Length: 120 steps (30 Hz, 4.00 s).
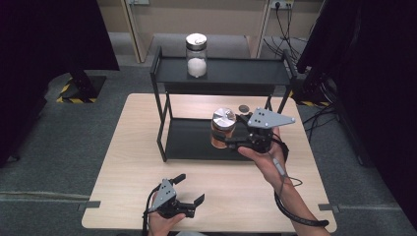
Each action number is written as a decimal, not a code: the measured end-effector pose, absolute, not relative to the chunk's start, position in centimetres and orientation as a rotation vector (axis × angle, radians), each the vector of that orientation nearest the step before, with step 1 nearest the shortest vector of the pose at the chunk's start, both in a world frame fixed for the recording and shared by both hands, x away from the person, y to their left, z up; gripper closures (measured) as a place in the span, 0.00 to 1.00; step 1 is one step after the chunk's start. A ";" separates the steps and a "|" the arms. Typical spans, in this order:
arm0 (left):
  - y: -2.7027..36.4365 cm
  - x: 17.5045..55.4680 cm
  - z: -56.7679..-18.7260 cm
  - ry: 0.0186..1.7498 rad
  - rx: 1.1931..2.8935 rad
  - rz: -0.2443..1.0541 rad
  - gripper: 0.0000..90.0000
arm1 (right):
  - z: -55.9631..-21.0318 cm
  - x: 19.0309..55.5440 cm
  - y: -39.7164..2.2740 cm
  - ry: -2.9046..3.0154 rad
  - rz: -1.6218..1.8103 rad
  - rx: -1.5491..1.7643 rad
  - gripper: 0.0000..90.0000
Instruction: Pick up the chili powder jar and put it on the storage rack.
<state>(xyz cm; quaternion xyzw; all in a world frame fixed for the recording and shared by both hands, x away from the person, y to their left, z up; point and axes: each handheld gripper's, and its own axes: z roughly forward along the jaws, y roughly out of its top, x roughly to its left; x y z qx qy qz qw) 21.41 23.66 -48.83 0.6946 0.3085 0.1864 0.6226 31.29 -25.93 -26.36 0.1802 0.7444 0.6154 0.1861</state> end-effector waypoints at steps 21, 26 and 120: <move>23.7 21.4 -48.8 0.710 1.596 0.427 0.00 | -20.3 32.9 -24.9 2.081 1.713 0.538 0.34; 23.7 21.5 -48.8 0.711 1.597 0.426 0.00 | -18.8 33.5 -24.7 2.075 1.703 0.556 0.34; 23.8 21.4 -48.8 0.688 1.596 0.420 0.00 | -16.9 42.3 -20.1 1.846 1.508 0.985 0.09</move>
